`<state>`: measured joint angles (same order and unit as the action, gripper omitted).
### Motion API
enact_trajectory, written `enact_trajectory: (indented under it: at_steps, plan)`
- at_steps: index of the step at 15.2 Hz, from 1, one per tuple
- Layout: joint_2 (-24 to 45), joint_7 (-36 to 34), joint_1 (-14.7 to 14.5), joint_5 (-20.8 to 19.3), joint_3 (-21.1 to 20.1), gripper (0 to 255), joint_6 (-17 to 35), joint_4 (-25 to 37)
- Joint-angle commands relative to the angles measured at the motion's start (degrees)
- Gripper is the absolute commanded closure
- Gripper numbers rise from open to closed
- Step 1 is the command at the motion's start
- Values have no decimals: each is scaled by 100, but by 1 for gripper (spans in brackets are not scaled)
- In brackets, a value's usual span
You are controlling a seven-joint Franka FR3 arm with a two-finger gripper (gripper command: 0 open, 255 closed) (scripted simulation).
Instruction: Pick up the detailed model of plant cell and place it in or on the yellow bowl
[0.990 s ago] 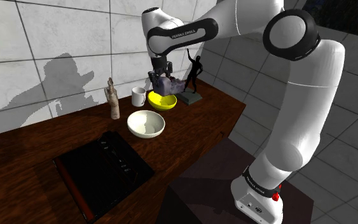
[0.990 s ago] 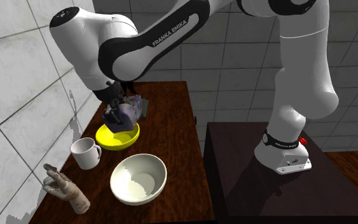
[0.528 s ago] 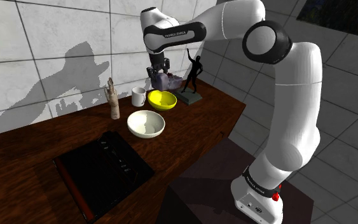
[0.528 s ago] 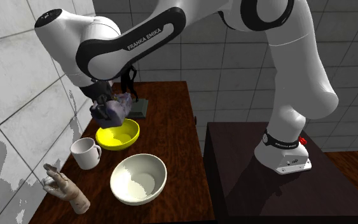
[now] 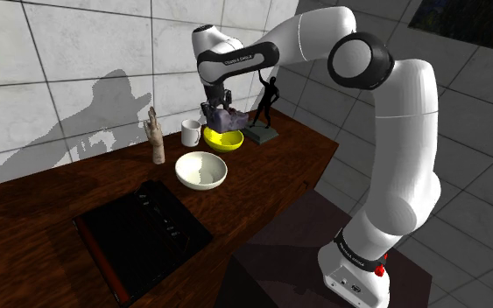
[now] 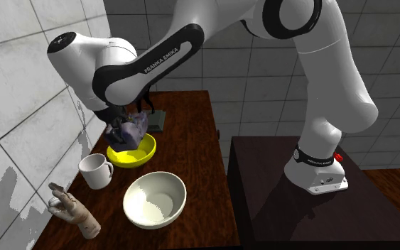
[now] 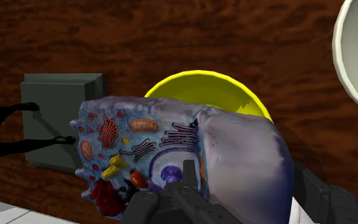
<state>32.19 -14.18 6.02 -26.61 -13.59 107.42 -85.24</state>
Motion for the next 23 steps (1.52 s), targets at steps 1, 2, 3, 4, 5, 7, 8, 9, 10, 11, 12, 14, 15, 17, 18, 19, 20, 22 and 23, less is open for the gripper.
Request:
enact_trajectory:
  at_steps: [1, 2, 3, 4, 5, 7, 8, 9, 10, 11, 12, 14, 15, 17, 18, 19, 20, 22, 23]
  plan:
    - [36, -53, -1, -28, 9, 255, 122, -82]
    - [67, -75, -1, -42, 16, 255, 177, -110]
    - [99, -97, -2, -56, 22, 255, 231, -137]
    - [131, -119, -4, -70, 29, 255, 285, -162]
    - [165, -142, -5, -84, 36, 255, 338, -186]
    - [242, -190, -9, -116, 52, 255, 453, -233]
    - [242, -190, -9, -116, 52, 255, 453, -234]
    - [242, -189, -9, -116, 52, 255, 453, -233]
    - [242, -189, -10, -116, 53, 255, 453, -233]
    - [242, -189, -10, -116, 53, 255, 453, -233]
    - [242, -189, -10, -116, 53, 255, 453, -233]
    - [242, -189, -10, -116, 53, 255, 453, -233]
    - [242, -189, -10, -115, 54, 255, 453, -233]
    - [242, -190, -10, -116, 54, 0, 455, -234]
    - [243, -189, -10, -116, 54, 0, 454, -233]
    - [241, -189, -10, -116, 54, 0, 455, -235]
    - [242, -190, -10, -116, 54, 0, 455, -235]
    - [188, -164, -40, -80, 29, 0, 299, -134]
    - [141, -139, -72, -47, 7, 0, 141, -25]
